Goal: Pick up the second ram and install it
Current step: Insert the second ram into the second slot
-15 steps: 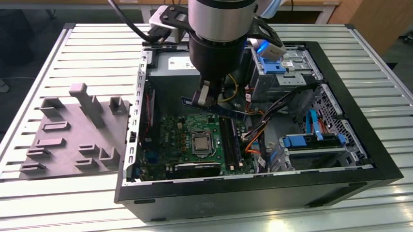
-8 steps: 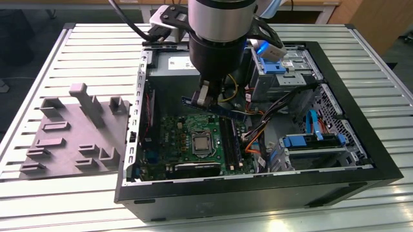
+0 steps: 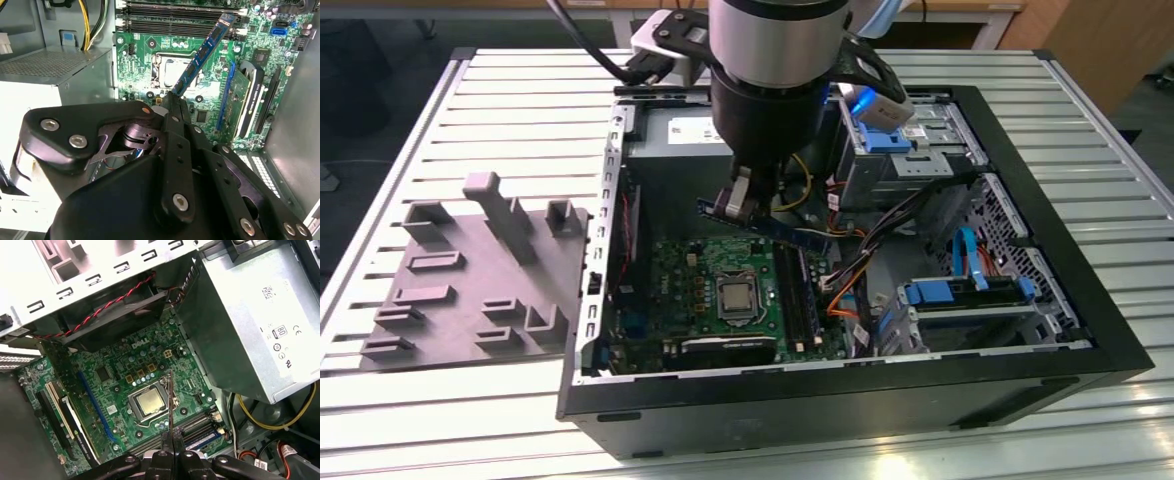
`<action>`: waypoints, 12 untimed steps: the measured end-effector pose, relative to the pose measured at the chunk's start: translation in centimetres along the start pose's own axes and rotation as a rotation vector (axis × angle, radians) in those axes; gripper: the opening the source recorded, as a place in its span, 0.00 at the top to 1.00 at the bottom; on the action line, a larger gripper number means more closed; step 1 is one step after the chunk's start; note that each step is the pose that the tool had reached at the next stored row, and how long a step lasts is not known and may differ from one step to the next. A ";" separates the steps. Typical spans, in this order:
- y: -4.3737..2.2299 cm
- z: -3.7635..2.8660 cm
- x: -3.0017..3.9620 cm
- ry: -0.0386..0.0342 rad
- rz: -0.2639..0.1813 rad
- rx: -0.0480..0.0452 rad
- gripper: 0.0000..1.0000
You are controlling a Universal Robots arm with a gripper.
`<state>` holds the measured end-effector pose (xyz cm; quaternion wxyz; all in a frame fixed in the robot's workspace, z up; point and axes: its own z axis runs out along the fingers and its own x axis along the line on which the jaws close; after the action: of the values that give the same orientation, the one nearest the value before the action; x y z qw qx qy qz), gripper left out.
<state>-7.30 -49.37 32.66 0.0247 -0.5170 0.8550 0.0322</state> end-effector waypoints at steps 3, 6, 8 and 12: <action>0.00 0.01 0.00 -0.0004 0.015 0.0012 0.89; 0.00 0.03 0.00 -0.0009 0.029 0.0022 0.89; 0.00 0.04 0.00 -0.0013 0.041 0.0031 0.89; 0.00 0.07 0.01 -0.0024 0.084 0.0064 0.89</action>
<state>-7.30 -49.38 32.59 0.0260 -0.4803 0.8762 0.0311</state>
